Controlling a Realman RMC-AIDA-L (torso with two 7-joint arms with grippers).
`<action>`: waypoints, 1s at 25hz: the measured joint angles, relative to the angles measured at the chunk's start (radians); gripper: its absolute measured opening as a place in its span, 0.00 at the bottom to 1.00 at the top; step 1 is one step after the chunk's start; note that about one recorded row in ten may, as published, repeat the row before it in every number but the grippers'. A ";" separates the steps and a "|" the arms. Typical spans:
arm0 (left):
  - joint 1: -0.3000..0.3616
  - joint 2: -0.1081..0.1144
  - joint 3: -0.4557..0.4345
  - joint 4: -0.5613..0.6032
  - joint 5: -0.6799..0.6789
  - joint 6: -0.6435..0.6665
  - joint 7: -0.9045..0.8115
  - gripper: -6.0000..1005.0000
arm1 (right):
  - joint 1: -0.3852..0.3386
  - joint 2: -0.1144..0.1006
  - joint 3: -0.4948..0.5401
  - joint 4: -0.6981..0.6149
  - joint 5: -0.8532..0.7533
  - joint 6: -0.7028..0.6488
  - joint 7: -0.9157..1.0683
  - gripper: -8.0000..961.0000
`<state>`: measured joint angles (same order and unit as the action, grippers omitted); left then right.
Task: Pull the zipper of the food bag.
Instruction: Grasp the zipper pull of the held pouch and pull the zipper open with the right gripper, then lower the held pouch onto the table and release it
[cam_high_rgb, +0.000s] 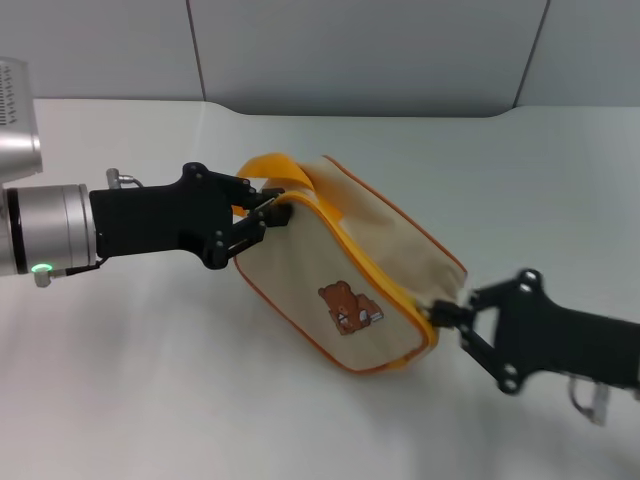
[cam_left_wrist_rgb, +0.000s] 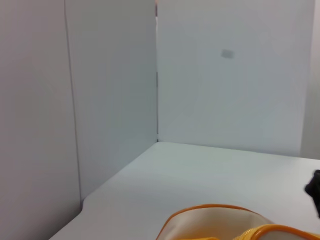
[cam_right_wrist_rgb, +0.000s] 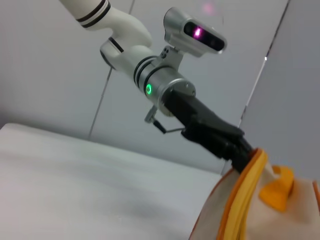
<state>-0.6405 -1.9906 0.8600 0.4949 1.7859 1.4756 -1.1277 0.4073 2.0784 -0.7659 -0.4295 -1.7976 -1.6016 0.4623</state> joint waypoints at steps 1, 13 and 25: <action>0.000 0.000 0.000 0.000 0.000 0.000 0.000 0.13 | 0.000 0.000 0.000 0.000 0.000 0.000 0.000 0.03; 0.052 -0.013 -0.028 -0.026 -0.006 -0.004 -0.028 0.13 | -0.026 -0.009 0.177 -0.009 -0.032 -0.071 0.166 0.05; 0.136 -0.083 -0.077 -0.212 -0.032 -0.017 0.049 0.13 | 0.086 -0.009 0.326 0.104 -0.009 -0.102 0.309 0.49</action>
<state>-0.5045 -2.0732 0.7826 0.2828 1.7540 1.4589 -1.0788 0.4935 2.0690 -0.4396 -0.3257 -1.8071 -1.7041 0.7708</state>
